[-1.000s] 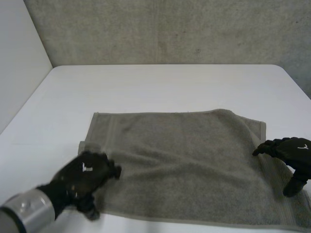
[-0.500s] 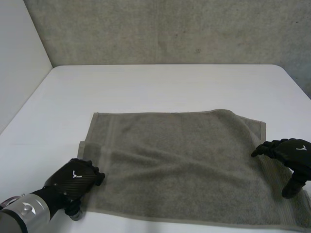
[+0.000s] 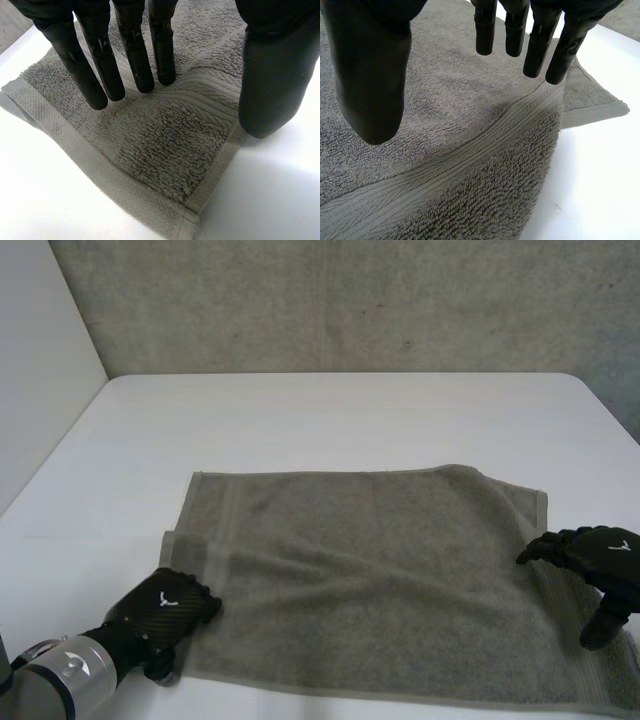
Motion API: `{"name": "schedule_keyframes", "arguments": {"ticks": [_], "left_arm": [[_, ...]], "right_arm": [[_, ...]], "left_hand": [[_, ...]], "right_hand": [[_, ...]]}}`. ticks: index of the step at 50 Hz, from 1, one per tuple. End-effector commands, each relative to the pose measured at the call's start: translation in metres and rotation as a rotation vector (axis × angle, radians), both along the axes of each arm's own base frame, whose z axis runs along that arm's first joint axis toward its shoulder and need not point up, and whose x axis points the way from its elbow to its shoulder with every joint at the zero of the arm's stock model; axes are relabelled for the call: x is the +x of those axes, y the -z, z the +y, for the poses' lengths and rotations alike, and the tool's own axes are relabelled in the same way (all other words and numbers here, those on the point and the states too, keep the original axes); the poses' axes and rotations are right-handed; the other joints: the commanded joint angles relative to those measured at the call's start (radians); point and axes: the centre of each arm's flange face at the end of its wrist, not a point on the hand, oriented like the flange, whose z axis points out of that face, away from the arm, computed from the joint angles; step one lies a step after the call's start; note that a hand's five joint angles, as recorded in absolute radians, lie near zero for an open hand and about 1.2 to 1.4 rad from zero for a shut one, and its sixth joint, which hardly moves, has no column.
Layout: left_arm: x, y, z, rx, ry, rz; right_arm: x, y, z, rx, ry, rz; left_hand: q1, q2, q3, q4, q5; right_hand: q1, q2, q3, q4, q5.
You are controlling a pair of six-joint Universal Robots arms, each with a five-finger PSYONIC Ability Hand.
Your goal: Fold the towel.
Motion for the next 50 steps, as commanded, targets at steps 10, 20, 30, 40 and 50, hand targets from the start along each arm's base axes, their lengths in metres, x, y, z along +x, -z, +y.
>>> {"name": "schedule_keyframes", "arguments": {"ticks": [10, 20, 30, 40, 50], "left_arm": [[-0.002, 0.000, -0.005, -0.037, 0.006, 0.006], [-0.002, 0.000, -0.009, -0.050, -0.004, 0.011], [-0.003, -0.003, -0.014, -0.041, -0.032, 0.048], [-0.008, -0.008, -0.015, -0.063, -0.010, 0.056], [-0.018, -0.063, -0.039, -0.182, -0.061, 0.247]], "right_arm": [[0.000, 0.001, 0.001, 0.003, -0.001, -0.001], [0.000, 0.001, 0.001, 0.003, -0.001, -0.001], [0.001, 0.001, 0.001, 0.004, -0.001, -0.002], [-0.001, -0.001, -0.001, -0.005, 0.001, 0.003], [-0.009, -0.025, -0.012, -0.070, 0.074, 0.003]], "left_hand": [[0.258, 0.253, 0.252, 0.252, 0.257], [0.572, 0.567, 0.567, 0.566, 0.572], [0.583, 0.579, 0.578, 0.578, 0.583], [0.583, 0.579, 0.578, 0.578, 0.583], [0.583, 0.579, 0.578, 0.578, 0.583]], "right_hand": [[0.011, 0.015, 0.012, 0.012, -0.001], [0.011, 0.015, 0.012, 0.012, -0.001], [0.011, 0.015, 0.012, 0.012, -0.001], [0.005, 0.009, 0.006, 0.006, -0.007], [0.008, 0.012, 0.009, 0.009, -0.004]]}}
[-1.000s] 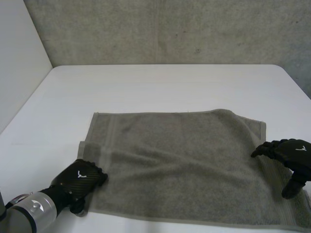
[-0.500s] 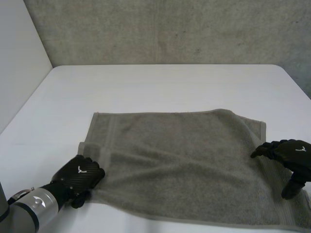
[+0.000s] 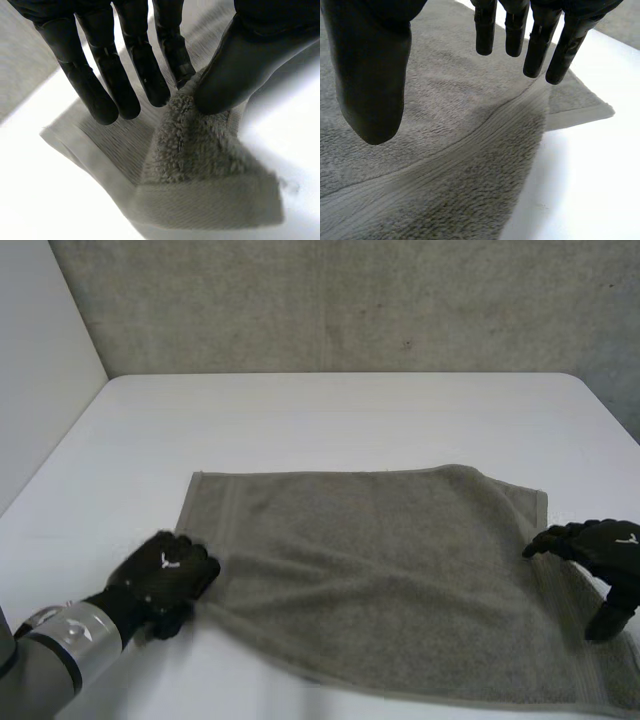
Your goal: Fold the towel.
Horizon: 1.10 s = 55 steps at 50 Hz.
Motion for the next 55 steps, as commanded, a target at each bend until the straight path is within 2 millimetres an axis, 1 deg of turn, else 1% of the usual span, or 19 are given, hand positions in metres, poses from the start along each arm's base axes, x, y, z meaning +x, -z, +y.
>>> {"name": "schedule_keyframes", "arguments": {"ticks": [1, 3, 5, 6, 7, 10, 11, 13, 14, 16, 19, 21, 25, 29, 32, 39, 46, 51, 55], "left_arm": [[-0.006, -0.039, -0.019, -0.075, -0.042, 0.147], [-0.008, -0.048, -0.026, -0.089, -0.053, 0.182], [-0.016, -0.062, -0.038, -0.106, -0.047, 0.243], [-0.016, -0.062, -0.038, -0.107, -0.047, 0.243], [-0.024, -0.064, -0.045, -0.095, -0.035, 0.268], [-0.042, -0.060, -0.063, -0.060, -0.036, 0.291], [-0.042, -0.060, -0.063, -0.060, -0.036, 0.291], [-0.055, -0.056, -0.082, -0.053, -0.094, 0.273], [-0.055, -0.056, -0.082, -0.053, -0.095, 0.273], [-0.064, -0.049, -0.101, -0.055, -0.151, 0.238], [-0.067, -0.044, -0.109, -0.044, -0.172, 0.225], [-0.073, -0.037, -0.123, -0.034, -0.178, 0.221], [-0.080, -0.031, -0.133, -0.043, -0.172, 0.218], [-0.087, -0.022, -0.149, -0.047, -0.175, 0.220], [-0.089, -0.016, -0.156, -0.042, -0.176, 0.217], [-0.089, -0.011, -0.157, -0.024, -0.178, 0.211], [-0.089, -0.008, -0.157, -0.018, -0.178, 0.206], [-0.089, -0.005, -0.155, -0.005, -0.180, 0.203], [-0.088, -0.007, -0.153, -0.002, -0.181, 0.203]], "right_arm": [[-0.005, -0.019, -0.008, -0.050, 0.059, -0.003], [-0.005, -0.023, -0.008, -0.057, 0.064, -0.007], [-0.005, -0.025, -0.010, -0.066, 0.068, 0.001], [-0.005, -0.025, -0.010, -0.066, 0.068, 0.001], [-0.006, -0.025, -0.010, -0.067, 0.070, 0.009], [-0.005, -0.027, -0.011, -0.072, 0.067, 0.019], [-0.005, -0.027, -0.011, -0.072, 0.067, 0.019], [-0.002, -0.029, -0.009, -0.064, 0.062, 0.027], [-0.002, -0.029, -0.009, -0.064, 0.062, 0.027], [0.000, -0.031, -0.004, -0.032, 0.066, 0.025], [0.002, -0.032, 0.000, -0.008, 0.068, 0.021], [0.004, -0.032, 0.008, 0.038, 0.072, 0.026], [0.007, -0.030, 0.017, 0.066, 0.061, 0.045], [0.011, -0.023, 0.026, 0.078, 0.014, 0.095], [0.012, -0.018, 0.030, 0.090, -0.008, 0.110], [0.016, -0.009, 0.036, 0.116, -0.025, 0.100], [0.026, 0.001, 0.044, 0.061, -0.069, 0.096], [0.033, 0.014, 0.045, 0.007, -0.103, 0.132], [0.032, 0.021, 0.044, 0.013, -0.108, 0.141]], "left_hand": [[0.071, 0.043, 0.027, 0.044, 0.035], [0.071, 0.043, 0.027, 0.044, 0.035], [0.071, 0.043, 0.027, 0.044, 0.035], [0.071, 0.043, 0.027, 0.044, 0.035], [0.071, 0.043, 0.027, 0.044, 0.035], [0.071, 0.043, 0.027, 0.044, 0.035], [0.071, 0.043, 0.027, 0.044, 0.035], [0.071, 0.043, 0.027, 0.044, 0.035], [0.071, 0.043, 0.027, 0.044, 0.035], [0.071, 0.043, 0.027, 0.044, 0.035], [0.071, 0.043, 0.027, 0.044, 0.035], [0.071, 0.043, 0.027, 0.044, 0.035], [0.071, 0.043, 0.027, 0.044, 0.035], [0.071, 0.043, 0.027, 0.044, 0.035], [0.071, 0.043, 0.027, 0.044, 0.035], [0.071, 0.043, 0.027, 0.044, 0.035], [0.071, 0.043, 0.027, 0.044, 0.035], [0.071, 0.043, 0.027, 0.044, 0.035], [0.071, 0.043, 0.027, 0.044, 0.035]], "right_hand": [[0.008, 0.012, 0.009, 0.009, -0.003], [0.008, 0.012, 0.009, 0.009, -0.003], [0.008, 0.012, 0.009, 0.009, -0.003], [0.008, 0.012, 0.009, 0.009, -0.003], [0.011, 0.015, 0.012, 0.012, 0.000], [0.019, 0.024, 0.021, 0.020, 0.009], [0.019, 0.024, 0.021, 0.020, 0.009], [0.025, 0.030, 0.026, 0.026, 0.015], [0.025, 0.030, 0.026, 0.026, 0.015], [0.025, 0.030, 0.026, 0.026, 0.015], [0.022, 0.027, 0.024, 0.023, 0.012], [0.014, 0.018, 0.015, 0.015, 0.003], [0.014, 0.018, 0.015, 0.015, 0.003], [0.011, 0.015, 0.012, 0.012, 0.000], [0.011, 0.015, 0.012, 0.012, 0.000], [0.011, 0.015, 0.012, 0.012, 0.000], [0.049, 0.053, 0.050, 0.050, 0.038], [0.195, 0.200, 0.196, 0.196, 0.185], [0.260, 0.264, 0.261, 0.261, 0.249]]}}
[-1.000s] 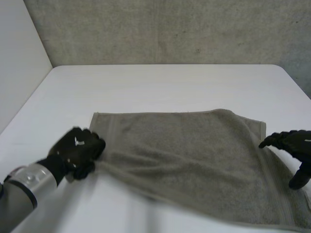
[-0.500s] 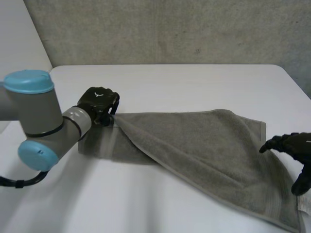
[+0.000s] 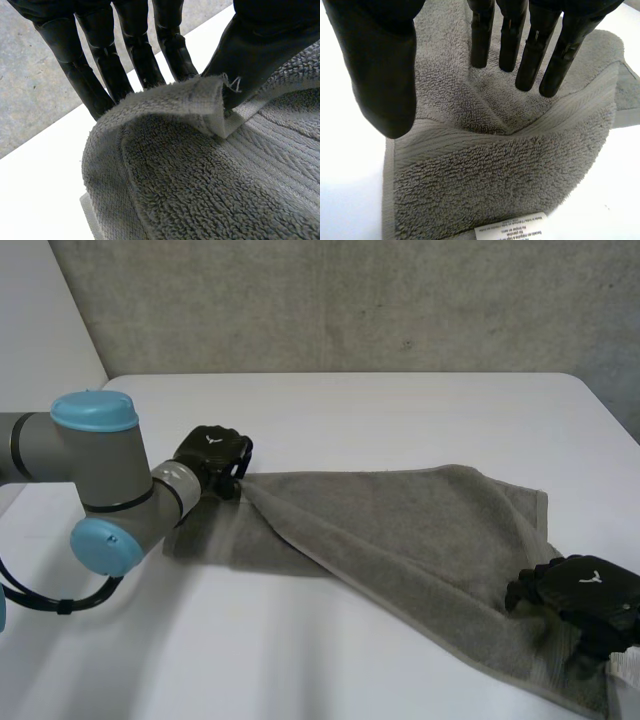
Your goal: Fold the towel.
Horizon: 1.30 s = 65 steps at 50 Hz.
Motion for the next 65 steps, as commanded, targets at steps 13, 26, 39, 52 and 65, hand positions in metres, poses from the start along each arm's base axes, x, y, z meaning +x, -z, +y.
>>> {"name": "schedule_keyframes", "arguments": {"ticks": [13, 26, 39, 52, 65], "left_arm": [[0.002, -0.001, 0.006, 0.021, -0.003, -0.003], [0.005, -0.002, 0.013, 0.035, -0.003, -0.003], [0.009, -0.024, 0.025, 0.013, 0.001, 0.017], [0.022, -0.044, 0.041, 0.012, -0.022, 0.048], [0.057, -0.019, 0.075, 0.204, -0.042, -0.025]], "right_arm": [[0.003, 0.026, 0.001, -0.004, -0.057, 0.026], [0.001, 0.039, -0.006, -0.017, -0.054, 0.027], [-0.008, 0.030, -0.032, -0.039, 0.033, -0.024], [-0.005, -0.038, -0.089, -0.184, 0.166, -0.159], [0.014, -0.023, -0.069, 0.109, 0.056, 0.097]], "left_hand": [[0.071, 0.038, 0.021, 0.044, 0.033], [0.071, 0.038, 0.021, 0.044, 0.033], [0.071, 0.038, 0.021, 0.044, 0.033], [0.071, 0.038, 0.021, 0.044, 0.033], [0.071, 0.038, 0.021, 0.044, 0.033]], "right_hand": [[0.170, 0.160, 0.161, 0.159, 0.153], [0.348, 0.338, 0.339, 0.337, 0.332], [0.915, 0.905, 0.905, 0.904, 0.898], [0.915, 0.905, 0.905, 0.904, 0.898], [0.915, 0.905, 0.905, 0.904, 0.898]]}}
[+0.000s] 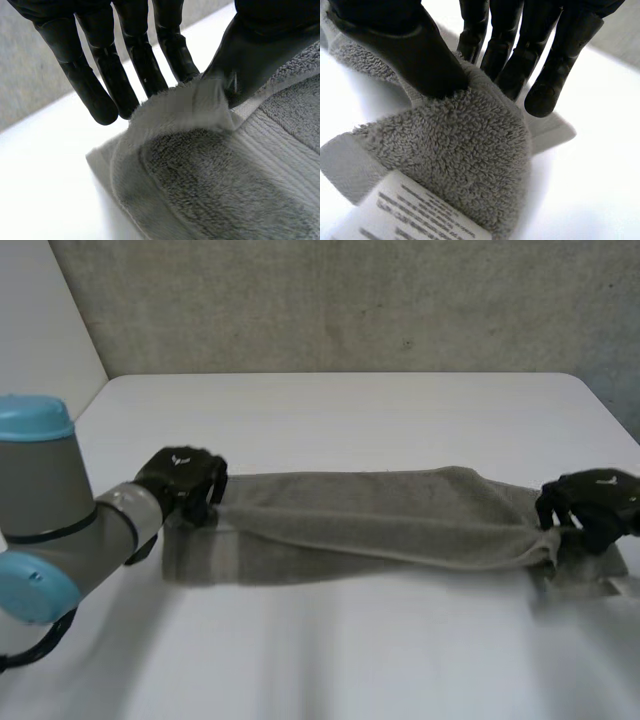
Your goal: Fold the towel.
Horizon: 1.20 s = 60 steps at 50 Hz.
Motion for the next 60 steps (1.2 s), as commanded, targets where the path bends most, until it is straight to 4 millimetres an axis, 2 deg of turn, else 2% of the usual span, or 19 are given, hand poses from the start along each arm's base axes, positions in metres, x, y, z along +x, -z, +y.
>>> {"name": "schedule_keyframes", "arguments": {"ticks": [1, 8, 13, 18, 19, 21, 24, 26, 31, 35, 37, 40, 42, 43, 45, 48, 50, 53, 60], "left_arm": [[0.014, 0.008, 0.020, 0.105, 0.037, -0.038], [0.006, -0.019, -0.012, -0.061, 0.062, -0.050], [-0.010, -0.060, -0.050, -0.226, 0.046, 0.033], [-0.018, -0.151, -0.089, -0.503, -0.076, 0.290], [-0.018, -0.152, -0.089, -0.504, -0.076, 0.290], [-0.012, -0.205, -0.096, -0.681, -0.147, 0.421], [-0.010, -0.226, -0.096, -0.754, -0.173, 0.477], [-0.004, -0.260, -0.091, -0.878, -0.201, 0.559], [0.000, -0.280, -0.084, -0.939, -0.193, 0.601], [0.001, -0.269, -0.087, -0.902, -0.192, 0.580], [-0.002, -0.236, -0.093, -0.796, -0.161, 0.523], [-0.005, -0.213, -0.095, -0.729, -0.134, 0.491], [-0.010, -0.164, -0.093, -0.591, -0.073, 0.427], [-0.010, -0.164, -0.093, -0.590, -0.072, 0.427], [-0.004, -0.122, -0.089, -0.467, -0.046, 0.383], [0.000, -0.105, -0.085, -0.419, -0.044, 0.366], [0.003, -0.069, -0.077, -0.334, -0.045, 0.335], [0.008, -0.039, -0.070, -0.292, -0.050, 0.274], [0.028, -0.003, -0.067, -0.280, -0.071, 0.077]], "right_arm": [[0.011, 0.009, 0.019, 0.144, -0.186, 0.202], [0.044, -0.013, -0.018, -0.108, -0.202, 0.147], [0.066, -0.059, -0.054, -0.413, -0.180, 0.065], [0.098, -0.139, -0.081, -0.829, -0.165, -0.155], [0.098, -0.140, -0.081, -0.830, -0.165, -0.156], [0.096, -0.182, -0.090, -0.994, -0.107, -0.286], [0.094, -0.201, -0.091, -1.057, -0.071, -0.357], [0.088, -0.233, -0.088, -1.148, -0.041, -0.458], [0.092, -0.241, -0.087, -1.095, -0.108, -0.476], [0.102, -0.214, -0.092, -0.934, -0.218, -0.449], [0.110, -0.183, -0.093, -0.784, -0.324, -0.411], [0.112, -0.164, -0.093, -0.720, -0.361, -0.376], [0.114, -0.131, -0.093, -0.638, -0.387, -0.291], [0.114, -0.131, -0.093, -0.638, -0.387, -0.290], [0.113, -0.094, -0.089, -0.537, -0.411, -0.207], [0.113, -0.074, -0.086, -0.487, -0.426, -0.167], [0.113, -0.034, -0.079, -0.393, -0.463, -0.092], [0.112, -0.002, -0.068, -0.325, -0.512, -0.024], [0.110, 0.029, -0.051, -0.252, -0.564, 0.028]], "left_hand": [[0.071, 0.038, 0.021, 0.044, 0.033], [0.071, 0.038, 0.021, 0.044, 0.033], [0.071, 0.038, 0.021, 0.044, 0.033], [0.071, 0.038, 0.021, 0.044, 0.033], [0.071, 0.038, 0.021, 0.044, 0.033], [0.071, 0.038, 0.021, 0.044, 0.033], [0.071, 0.038, 0.021, 0.044, 0.033], [0.071, 0.038, 0.021, 0.044, 0.033], [0.071, 0.038, 0.021, 0.044, 0.033], [0.071, 0.038, 0.021, 0.044, 0.033], [0.071, 0.038, 0.021, 0.044, 0.033], [0.071, 0.038, 0.021, 0.044, 0.033], [0.071, 0.038, 0.021, 0.044, 0.033], [0.071, 0.038, 0.021, 0.044, 0.033], [0.071, 0.038, 0.021, 0.044, 0.033], [0.071, 0.038, 0.021, 0.044, 0.033], [0.071, 0.038, 0.021, 0.044, 0.033], [0.071, 0.038, 0.021, 0.044, 0.033], [0.071, 0.038, 0.021, 0.044, 0.033]], "right_hand": [[0.114, 0.112, 0.086, 0.060, 0.074], [0.114, 0.112, 0.086, 0.060, 0.074], [0.114, 0.112, 0.086, 0.060, 0.074], [0.114, 0.112, 0.086, 0.060, 0.074], [0.114, 0.112, 0.086, 0.060, 0.074], [0.114, 0.112, 0.086, 0.060, 0.074], [0.114, 0.112, 0.086, 0.060, 0.074], [0.114, 0.112, 0.086, 0.060, 0.074], [0.114, 0.112, 0.086, 0.060, 0.074], [0.114, 0.112, 0.086, 0.060, 0.074], [0.114, 0.112, 0.086, 0.060, 0.074], [0.114, 0.112, 0.086, 0.060, 0.074], [0.114, 0.112, 0.086, 0.060, 0.074], [0.114, 0.112, 0.086, 0.060, 0.074], [0.114, 0.112, 0.086, 0.060, 0.074], [0.114, 0.112, 0.086, 0.060, 0.074], [0.114, 0.112, 0.086, 0.060, 0.074], [0.114, 0.112, 0.086, 0.060, 0.074], [0.114, 0.112, 0.086, 0.060, 0.074]]}}
